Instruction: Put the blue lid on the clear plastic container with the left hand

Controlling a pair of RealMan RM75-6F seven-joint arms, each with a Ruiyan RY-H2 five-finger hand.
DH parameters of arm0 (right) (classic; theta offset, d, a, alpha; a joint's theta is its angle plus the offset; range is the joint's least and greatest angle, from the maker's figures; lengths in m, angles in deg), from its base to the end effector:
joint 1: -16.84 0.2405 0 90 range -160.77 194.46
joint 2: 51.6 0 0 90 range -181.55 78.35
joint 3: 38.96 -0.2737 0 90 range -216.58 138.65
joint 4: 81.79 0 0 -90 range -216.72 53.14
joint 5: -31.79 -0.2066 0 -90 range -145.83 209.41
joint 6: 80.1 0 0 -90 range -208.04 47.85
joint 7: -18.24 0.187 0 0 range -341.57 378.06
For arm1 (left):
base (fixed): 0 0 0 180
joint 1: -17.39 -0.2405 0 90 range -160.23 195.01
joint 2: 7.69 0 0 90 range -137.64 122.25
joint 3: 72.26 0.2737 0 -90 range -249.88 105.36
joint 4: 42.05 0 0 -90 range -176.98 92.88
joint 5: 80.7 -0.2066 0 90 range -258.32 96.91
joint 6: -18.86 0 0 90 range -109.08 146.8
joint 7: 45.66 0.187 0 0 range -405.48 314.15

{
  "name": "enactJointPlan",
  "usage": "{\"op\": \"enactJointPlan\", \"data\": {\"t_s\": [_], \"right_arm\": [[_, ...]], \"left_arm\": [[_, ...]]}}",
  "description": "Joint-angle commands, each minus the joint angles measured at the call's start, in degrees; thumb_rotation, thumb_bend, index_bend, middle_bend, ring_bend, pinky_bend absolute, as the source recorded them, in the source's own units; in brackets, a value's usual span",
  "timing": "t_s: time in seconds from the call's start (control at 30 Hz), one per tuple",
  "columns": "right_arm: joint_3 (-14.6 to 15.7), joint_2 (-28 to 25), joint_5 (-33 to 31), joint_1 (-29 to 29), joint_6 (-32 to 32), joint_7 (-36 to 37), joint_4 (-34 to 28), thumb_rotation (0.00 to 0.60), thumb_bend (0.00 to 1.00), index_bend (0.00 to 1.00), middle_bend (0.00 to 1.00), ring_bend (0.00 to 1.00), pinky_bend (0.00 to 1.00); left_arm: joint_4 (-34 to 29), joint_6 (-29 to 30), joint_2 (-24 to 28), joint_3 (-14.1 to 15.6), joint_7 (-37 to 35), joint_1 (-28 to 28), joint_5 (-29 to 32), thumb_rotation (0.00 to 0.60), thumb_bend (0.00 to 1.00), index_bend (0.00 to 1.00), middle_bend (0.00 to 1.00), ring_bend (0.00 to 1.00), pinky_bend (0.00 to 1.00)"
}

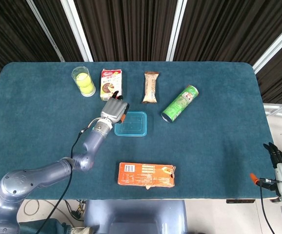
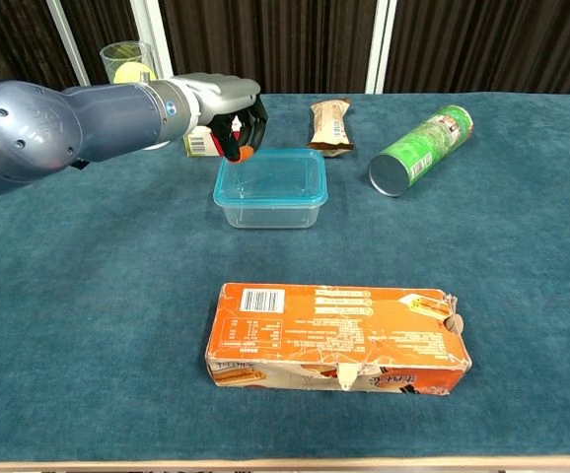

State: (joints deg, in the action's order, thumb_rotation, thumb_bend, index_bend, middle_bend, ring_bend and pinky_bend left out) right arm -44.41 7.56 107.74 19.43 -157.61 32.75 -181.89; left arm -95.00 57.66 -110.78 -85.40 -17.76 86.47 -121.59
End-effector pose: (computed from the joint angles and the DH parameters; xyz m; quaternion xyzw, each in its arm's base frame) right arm -0.3453 -0.2160 0.1809 0.4752 -0.5424 0.4149 0.5548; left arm -0.0589 0.5084 -0.0847 -0.7763 -0.3279 -0.2980 0.4483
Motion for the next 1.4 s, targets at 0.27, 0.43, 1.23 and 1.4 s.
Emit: {"op": "enactJointPlan", "data": {"t_s": [0.27,0.43,1.23,1.4], "right_arm": [[0.04,-0.04,0.16,0.01,0.06,0.03,0.03,0.6,0.29,0.1,0.0,0.0,0.0],[0.06,-0.04,0.23,-0.02,0.04,0.11,0.09,0.6,0.29,0.1,0.0,0.0,0.0],[0.05,-0.14,0.12,-0.05,0.17,0.22,0.04,0.6,0.29,0.1,0.0,0.0,0.0],[0.06,-0.15,0.13,-0.04,0.21,0.23,0.01,0.6,0.29,0.1,0.0,0.0,0.0]], "left_arm": [[1.18,0.28,-1.14,-0.2,2.15,0.46,0.18,0.6,0.5,0.69,0.58,0.17,0.02],[1.95,0.1,-1.78,-0.29,2.69,0.67,-0.13,0.6,0.5,0.69,0.59,0.17,0.02],[5.07,-0.61,-3.99,-0.74,4.95,0.72,-0.31,0.6,0.5,0.69,0.59,0.17,0.02],[5.08,-0.76,-4.03,-0.96,4.95,0.57,-0.44,0.6,0.5,0.69,0.59,0.17,0.02]]}}
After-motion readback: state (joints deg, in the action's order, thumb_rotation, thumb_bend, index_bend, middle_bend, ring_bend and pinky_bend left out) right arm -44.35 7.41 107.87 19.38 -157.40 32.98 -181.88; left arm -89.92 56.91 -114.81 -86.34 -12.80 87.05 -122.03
